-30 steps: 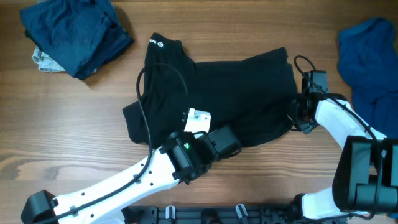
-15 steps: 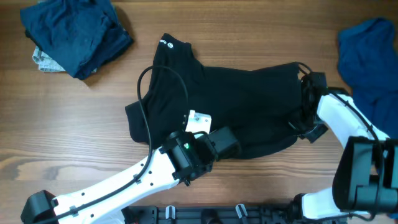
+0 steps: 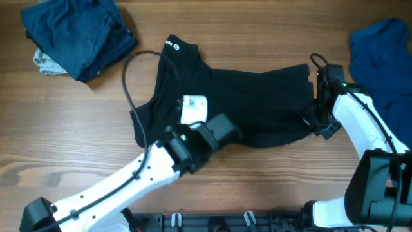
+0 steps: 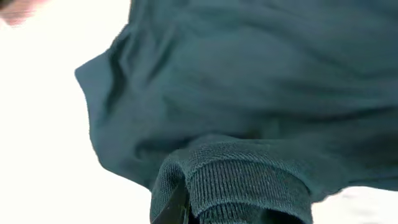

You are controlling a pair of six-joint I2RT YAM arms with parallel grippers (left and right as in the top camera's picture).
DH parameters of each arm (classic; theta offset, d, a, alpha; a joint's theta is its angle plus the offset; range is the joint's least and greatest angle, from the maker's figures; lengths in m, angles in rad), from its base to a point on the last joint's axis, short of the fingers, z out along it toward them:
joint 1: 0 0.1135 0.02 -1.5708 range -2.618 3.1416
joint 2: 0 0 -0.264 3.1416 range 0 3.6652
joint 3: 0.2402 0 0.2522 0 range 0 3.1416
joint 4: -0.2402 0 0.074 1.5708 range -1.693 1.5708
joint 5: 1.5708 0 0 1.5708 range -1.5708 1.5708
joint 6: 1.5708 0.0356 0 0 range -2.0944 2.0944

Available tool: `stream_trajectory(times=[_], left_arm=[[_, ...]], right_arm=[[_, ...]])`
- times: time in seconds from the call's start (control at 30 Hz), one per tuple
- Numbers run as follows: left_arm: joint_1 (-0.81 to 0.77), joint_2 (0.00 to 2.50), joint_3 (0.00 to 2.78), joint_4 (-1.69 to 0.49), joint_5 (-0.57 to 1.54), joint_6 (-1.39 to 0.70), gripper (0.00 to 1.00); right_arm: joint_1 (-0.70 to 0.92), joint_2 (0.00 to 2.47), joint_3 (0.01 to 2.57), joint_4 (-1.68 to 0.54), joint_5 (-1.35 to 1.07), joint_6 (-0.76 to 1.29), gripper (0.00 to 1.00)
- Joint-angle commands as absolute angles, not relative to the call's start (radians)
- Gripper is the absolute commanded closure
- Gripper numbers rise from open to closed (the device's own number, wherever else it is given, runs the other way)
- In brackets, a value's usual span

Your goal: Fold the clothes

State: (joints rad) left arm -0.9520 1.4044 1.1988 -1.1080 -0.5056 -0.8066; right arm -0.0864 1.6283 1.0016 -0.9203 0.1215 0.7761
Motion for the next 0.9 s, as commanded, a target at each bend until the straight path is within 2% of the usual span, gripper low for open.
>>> stream_trajectory(times=[0.0,0.37,0.6,0.73,0.87], left_arm=[[-0.873,1.424,1.196,-1.102,-0.555,-0.815,0.95],[-0.830,1.586,1.196,-1.072,-0.521,-0.816,0.96],[-0.828,1.656,1.195,-1.045,-0.522,-0.816,0.96],[-0.825,1.678,1.195,-1.031,-0.557,-0.817,0.96],[-0.815,1.679,1.195,-1.009,-0.567,-0.816,0.96]], right_arm=[[-0.089,1.612,1.017,-0.928,0.163,0.762,0.89],[-0.089,1.612,1.017,-0.868,0.165,0.763,0.88],[-0.089,1.612,1.017,-0.724,0.088,0.762,0.87],[-0.089,1.612,1.017,-0.712,0.078,0.762,0.77],[-0.089,1.613,1.013,-0.723,0.078,0.759,0.76]])
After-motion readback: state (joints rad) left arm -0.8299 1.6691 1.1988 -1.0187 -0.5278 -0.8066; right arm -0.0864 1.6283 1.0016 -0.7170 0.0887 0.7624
